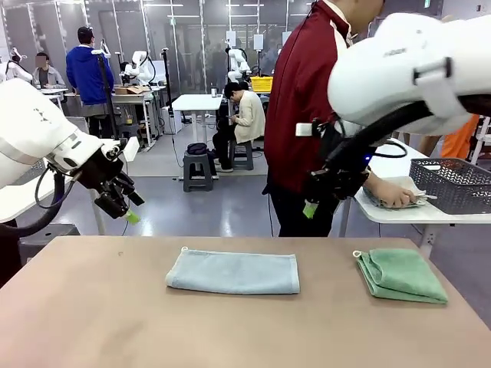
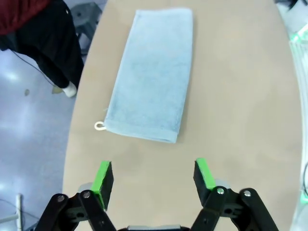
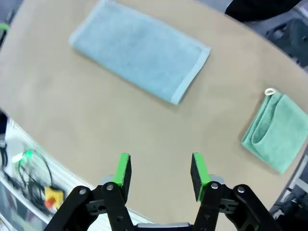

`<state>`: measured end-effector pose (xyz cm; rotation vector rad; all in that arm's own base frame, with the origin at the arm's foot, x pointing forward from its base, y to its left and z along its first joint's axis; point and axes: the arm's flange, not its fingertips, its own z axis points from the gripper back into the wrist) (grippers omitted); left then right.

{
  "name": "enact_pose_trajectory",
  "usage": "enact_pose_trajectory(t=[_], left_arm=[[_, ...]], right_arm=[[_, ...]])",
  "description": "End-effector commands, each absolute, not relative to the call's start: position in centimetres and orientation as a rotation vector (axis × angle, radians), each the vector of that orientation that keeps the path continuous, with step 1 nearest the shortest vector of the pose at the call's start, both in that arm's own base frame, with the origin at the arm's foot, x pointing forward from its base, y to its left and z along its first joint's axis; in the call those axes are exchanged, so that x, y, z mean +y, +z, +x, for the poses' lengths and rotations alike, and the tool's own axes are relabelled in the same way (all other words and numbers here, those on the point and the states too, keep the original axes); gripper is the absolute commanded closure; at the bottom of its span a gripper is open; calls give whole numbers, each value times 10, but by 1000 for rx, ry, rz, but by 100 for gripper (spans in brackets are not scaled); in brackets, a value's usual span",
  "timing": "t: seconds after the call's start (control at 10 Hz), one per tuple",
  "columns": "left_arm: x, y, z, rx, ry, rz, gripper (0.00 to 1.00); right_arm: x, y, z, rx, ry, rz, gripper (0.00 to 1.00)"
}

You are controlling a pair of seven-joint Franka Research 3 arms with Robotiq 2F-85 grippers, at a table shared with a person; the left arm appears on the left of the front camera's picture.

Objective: Fold the towels and place them in the basket.
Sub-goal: When a person lays out a Towel with hook on the table, fold it in half twice.

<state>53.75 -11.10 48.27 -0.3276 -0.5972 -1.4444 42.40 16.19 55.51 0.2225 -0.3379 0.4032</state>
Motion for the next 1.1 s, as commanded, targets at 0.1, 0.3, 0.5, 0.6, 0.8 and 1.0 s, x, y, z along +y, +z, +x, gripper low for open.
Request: enact_pose_trajectory(t=[0.1, 0.3, 0.5, 0.6, 0.8, 1.0], left_arm=[[-108, 482, 524, -640, -1410, -372, 15], [-107, 485, 518, -657, -1395, -371, 15], [-110, 482, 518, -668, -1397, -372, 15], [-112, 479, 520, -672, -1407, -379, 15], [-102, 471, 521, -739, -1414, -446, 15], [-76, 462, 520, -814, -1382, -536, 15]], right_arm=[[115, 519, 377, -523, 293, 350, 37], [59, 498, 373, -515, 231, 548, 37], [27, 473, 387, -394, 239, 762, 37], [23, 468, 394, -355, 251, 811, 37], [22, 465, 406, -329, 330, 851, 37], [20, 464, 379, -384, 246, 820, 37]])
